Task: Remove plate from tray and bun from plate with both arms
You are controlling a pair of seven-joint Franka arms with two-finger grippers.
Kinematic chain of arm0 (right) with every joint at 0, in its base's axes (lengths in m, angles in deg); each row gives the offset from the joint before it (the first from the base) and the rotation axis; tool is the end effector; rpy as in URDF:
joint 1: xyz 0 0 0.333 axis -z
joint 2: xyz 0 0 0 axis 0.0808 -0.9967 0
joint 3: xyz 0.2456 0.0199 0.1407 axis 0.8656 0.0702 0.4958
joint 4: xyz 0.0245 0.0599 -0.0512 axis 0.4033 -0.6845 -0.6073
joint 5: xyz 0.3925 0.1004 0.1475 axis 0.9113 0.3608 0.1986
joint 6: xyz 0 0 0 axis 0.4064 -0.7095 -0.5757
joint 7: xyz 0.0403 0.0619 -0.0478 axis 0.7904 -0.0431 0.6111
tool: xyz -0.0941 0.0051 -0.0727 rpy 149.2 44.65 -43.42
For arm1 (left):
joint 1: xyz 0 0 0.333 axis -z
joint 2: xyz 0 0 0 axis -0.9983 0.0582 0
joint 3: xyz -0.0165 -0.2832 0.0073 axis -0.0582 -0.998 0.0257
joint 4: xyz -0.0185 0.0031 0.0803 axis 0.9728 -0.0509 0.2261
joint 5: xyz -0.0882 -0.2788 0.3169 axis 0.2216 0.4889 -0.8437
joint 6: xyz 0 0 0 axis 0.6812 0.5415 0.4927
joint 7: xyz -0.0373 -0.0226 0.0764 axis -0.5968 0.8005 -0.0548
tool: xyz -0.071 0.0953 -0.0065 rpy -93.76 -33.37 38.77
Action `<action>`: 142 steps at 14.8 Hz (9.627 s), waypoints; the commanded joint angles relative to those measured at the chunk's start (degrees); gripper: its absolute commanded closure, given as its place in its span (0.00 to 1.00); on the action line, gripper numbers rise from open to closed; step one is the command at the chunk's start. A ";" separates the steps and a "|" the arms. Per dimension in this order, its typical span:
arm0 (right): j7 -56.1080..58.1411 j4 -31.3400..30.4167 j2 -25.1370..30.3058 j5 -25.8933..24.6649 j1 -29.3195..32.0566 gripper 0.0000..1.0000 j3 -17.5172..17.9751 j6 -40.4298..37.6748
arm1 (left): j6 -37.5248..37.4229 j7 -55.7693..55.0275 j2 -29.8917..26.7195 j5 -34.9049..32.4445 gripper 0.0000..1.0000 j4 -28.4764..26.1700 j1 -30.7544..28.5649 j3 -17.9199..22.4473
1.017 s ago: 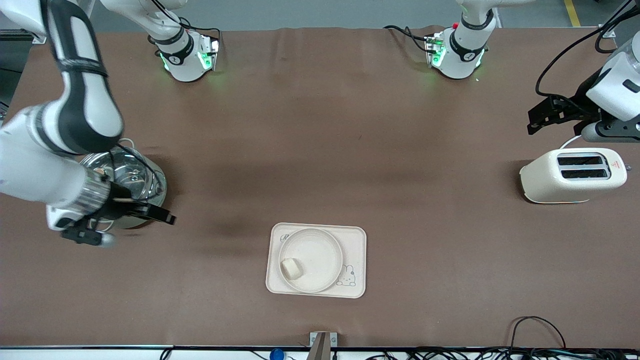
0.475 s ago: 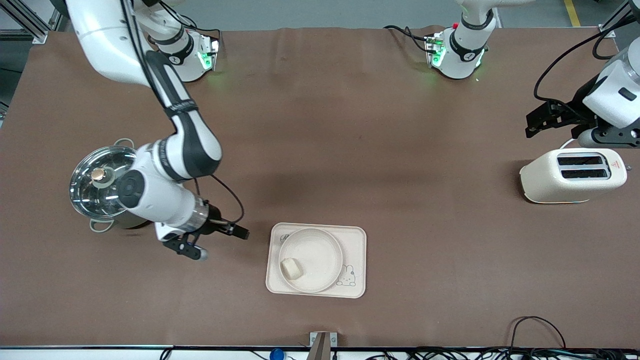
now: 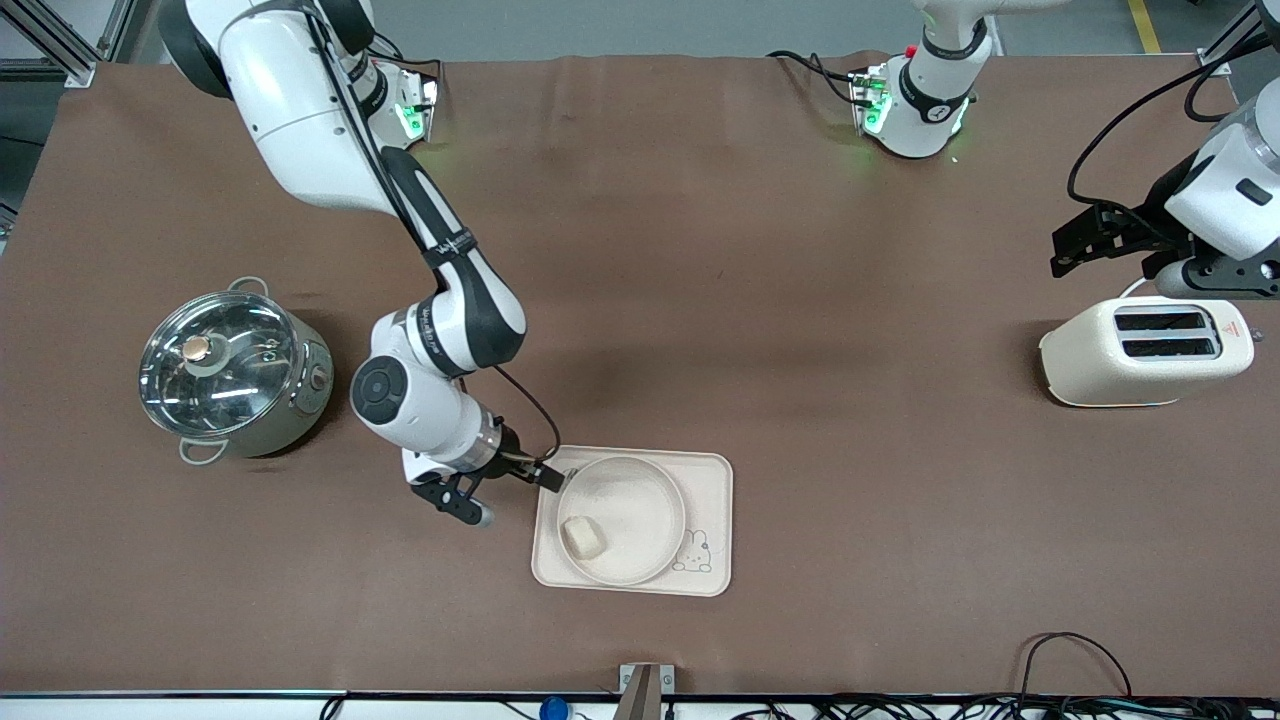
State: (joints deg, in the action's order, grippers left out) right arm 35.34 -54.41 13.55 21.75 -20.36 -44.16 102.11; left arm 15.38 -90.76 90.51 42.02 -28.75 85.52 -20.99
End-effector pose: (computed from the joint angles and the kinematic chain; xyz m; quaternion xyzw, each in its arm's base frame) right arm 0.6908 0.3314 0.1915 -0.9609 0.2257 -0.0128 0.1600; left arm 0.5947 -0.0701 0.5807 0.9997 -0.0189 -0.0145 0.0036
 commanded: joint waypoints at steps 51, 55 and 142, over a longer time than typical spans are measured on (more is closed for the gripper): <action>-0.84 -32.52 17.55 2.99 1.61 1.00 13.04 18.68 | 0.29 0.40 4.00 0.31 0.00 3.58 -1.15 -0.34; -0.49 -41.40 17.28 2.90 1.09 1.00 15.87 32.57 | 0.37 0.49 4.43 0.40 0.00 3.67 -1.15 -0.43; 41.09 -4.42 49.10 -17.93 25.70 0.00 -3.47 -54.85 | 5.50 -16.96 4.46 -6.02 0.00 3.49 1.32 -2.10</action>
State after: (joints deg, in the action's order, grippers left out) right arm 76.47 -59.26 62.79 3.26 5.41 -47.44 47.45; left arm 24.65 -115.99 99.58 36.68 -24.07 87.25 -23.16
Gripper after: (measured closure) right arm 0.000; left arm 0.000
